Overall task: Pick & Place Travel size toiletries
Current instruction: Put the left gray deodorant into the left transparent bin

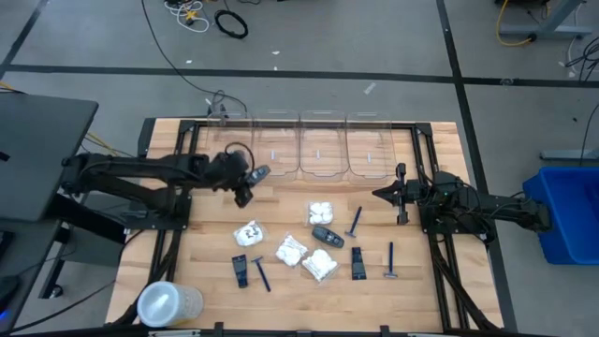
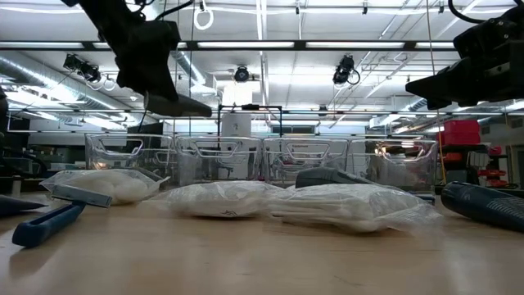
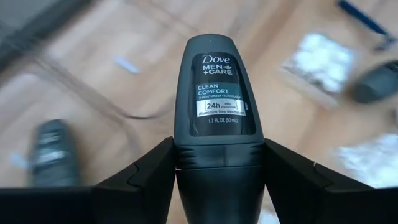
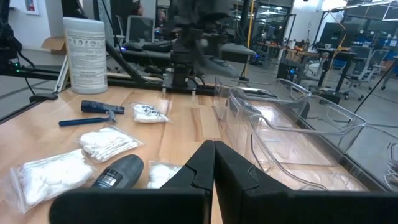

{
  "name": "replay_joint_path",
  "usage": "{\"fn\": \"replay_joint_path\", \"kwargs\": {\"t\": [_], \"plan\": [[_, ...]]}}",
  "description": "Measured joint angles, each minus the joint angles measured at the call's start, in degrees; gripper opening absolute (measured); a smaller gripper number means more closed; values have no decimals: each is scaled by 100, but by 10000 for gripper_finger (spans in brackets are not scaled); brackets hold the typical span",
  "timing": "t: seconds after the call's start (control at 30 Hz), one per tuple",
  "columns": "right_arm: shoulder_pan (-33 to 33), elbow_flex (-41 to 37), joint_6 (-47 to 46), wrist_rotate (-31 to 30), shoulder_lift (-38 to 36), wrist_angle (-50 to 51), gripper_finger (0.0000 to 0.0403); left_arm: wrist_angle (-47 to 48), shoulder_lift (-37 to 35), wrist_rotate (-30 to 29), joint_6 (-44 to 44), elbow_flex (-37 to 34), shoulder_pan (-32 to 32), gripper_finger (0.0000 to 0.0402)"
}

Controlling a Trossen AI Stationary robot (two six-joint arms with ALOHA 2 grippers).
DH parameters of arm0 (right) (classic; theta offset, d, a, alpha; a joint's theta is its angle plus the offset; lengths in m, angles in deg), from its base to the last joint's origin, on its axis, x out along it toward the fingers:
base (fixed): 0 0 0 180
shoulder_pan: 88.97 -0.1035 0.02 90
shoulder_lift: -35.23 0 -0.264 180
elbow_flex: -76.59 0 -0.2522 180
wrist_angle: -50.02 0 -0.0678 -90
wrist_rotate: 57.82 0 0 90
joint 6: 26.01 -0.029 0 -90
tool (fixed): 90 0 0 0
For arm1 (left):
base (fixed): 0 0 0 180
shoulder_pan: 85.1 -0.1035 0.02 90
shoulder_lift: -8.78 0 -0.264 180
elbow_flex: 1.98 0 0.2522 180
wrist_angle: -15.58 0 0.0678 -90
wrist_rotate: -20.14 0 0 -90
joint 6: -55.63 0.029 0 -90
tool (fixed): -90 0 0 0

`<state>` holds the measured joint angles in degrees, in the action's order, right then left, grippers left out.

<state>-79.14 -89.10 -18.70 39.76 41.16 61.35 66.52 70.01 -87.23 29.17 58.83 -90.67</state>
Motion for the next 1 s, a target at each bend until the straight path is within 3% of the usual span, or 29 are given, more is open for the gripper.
{"fn": "replay_joint_path", "kwargs": {"t": [0.37,0.8,1.0], "plan": [[1,0,0,0,0,0,14,270,-170,106,683,-3,-1494,217],[0,1,0,2,0,0,14,266,-173,213,629,-2,-1960,218],[0,-1,0,2,0,0,14,638,-166,178,641,335,-2348,218]]}}
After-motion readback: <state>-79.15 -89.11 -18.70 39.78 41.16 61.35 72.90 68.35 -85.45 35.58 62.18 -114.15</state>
